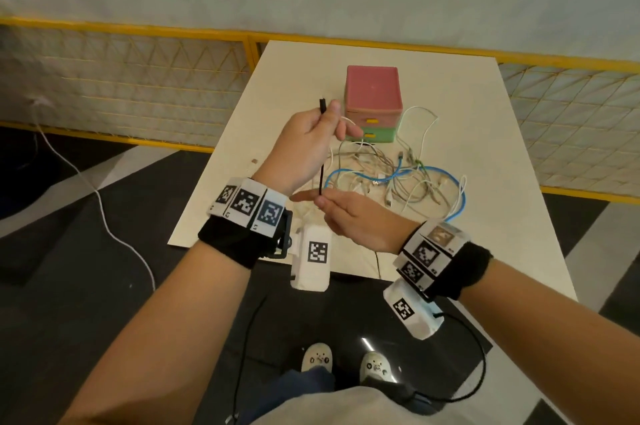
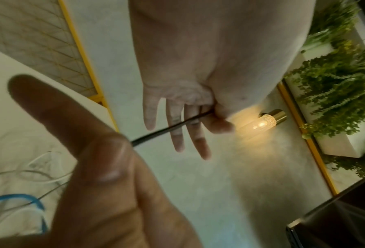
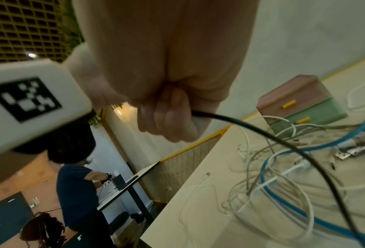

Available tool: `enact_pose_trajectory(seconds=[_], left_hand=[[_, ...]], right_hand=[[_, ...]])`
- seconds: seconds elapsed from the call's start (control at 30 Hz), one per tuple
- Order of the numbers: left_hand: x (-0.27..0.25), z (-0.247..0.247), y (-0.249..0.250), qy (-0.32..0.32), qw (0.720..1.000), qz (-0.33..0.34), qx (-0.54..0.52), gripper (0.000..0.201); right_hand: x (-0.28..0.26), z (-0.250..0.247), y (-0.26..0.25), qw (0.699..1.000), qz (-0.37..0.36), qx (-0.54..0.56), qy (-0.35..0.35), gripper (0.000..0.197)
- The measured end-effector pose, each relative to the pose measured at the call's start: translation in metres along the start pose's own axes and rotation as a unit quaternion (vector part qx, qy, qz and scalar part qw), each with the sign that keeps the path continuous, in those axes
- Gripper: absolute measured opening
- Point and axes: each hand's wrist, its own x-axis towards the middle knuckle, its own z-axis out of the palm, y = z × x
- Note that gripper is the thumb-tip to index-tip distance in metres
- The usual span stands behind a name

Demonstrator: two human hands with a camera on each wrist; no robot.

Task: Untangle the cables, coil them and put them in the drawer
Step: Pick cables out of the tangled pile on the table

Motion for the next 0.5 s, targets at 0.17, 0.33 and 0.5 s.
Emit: enact_pose_trajectory(seconds=[0.17,0.33,0.5], left_hand=[[0.0,-0.002,-0.014,0.078,0.992,-0.051,-0.091,0.047],[0.003,-0.003,-0.027,0.052,0.989,-0.103,-0.093,0.039],[0.006,0.007,-0.042,0.004,0.984,-0.158,-0.076,0.022]], right_hand=[[-0.012,0.006,0.013,0.98,0.078,-0.101,-0.15,0.042],[-0.02,0.017,0.038,0.965,0.148,-0.052,-0.211,0.05],[-0.003,-0.003,0.077,0.969,0.158,-0.128,-0.138,0.069]])
